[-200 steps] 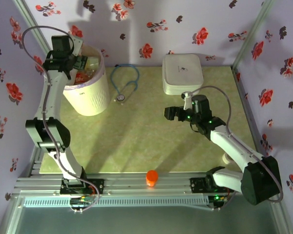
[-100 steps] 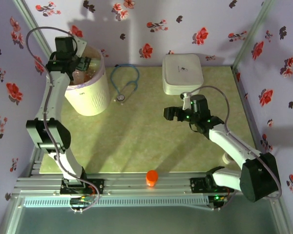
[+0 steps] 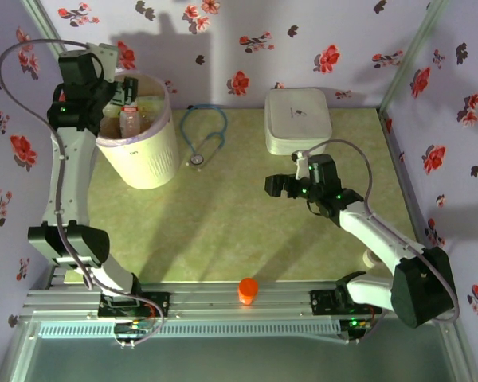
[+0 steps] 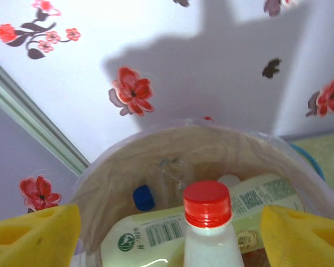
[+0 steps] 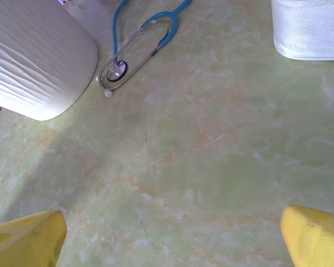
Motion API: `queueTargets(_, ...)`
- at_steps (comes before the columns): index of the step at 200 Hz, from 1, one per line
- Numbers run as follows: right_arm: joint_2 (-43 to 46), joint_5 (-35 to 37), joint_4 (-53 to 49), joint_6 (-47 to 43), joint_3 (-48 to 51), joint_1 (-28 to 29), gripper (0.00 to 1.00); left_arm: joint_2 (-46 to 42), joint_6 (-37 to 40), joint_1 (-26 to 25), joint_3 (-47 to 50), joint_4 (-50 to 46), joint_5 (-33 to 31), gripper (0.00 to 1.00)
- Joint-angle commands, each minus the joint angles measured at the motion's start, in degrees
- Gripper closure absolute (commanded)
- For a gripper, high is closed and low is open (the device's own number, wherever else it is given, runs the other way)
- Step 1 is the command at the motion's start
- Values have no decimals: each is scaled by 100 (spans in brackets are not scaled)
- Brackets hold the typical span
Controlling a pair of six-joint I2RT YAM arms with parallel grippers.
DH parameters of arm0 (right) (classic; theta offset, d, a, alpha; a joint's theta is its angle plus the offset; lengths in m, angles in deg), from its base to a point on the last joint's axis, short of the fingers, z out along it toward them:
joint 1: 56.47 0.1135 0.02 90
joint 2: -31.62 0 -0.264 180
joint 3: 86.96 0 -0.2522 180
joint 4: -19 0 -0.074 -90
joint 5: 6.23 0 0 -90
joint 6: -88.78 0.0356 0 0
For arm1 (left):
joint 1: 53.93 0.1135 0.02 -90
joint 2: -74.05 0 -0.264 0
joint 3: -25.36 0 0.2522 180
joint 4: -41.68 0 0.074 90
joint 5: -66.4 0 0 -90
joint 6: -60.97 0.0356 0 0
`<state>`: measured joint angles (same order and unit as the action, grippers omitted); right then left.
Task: Put the plastic bottles in the bin
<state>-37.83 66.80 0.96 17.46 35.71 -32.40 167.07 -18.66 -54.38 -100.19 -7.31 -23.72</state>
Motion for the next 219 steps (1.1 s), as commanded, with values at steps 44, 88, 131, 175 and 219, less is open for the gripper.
queueTargets(44, 115, -46, 77, 46, -62, 65, 1, 203, -1399, 73, 77, -18, 451, 55)
queueTargets(88, 221, 33, -10, -4, -18, 62, 1, 261, -1713, 1, 728, 303, 549, 57)
queueTargets(131, 213, 83, -139, -153, -241, 62, 1, 5, -1601, 1, 390, 271, 400, 49)
queueTargets(175, 96, 898, -579, -464, -858, -18, 1, -435, -1138, -37, -527, -566, -36, 15)
queueTargets(219, 256, 2318, -970, -887, -1057, -466, 1, -2318, -1118, -986, 1554, -565, -1701, 5)
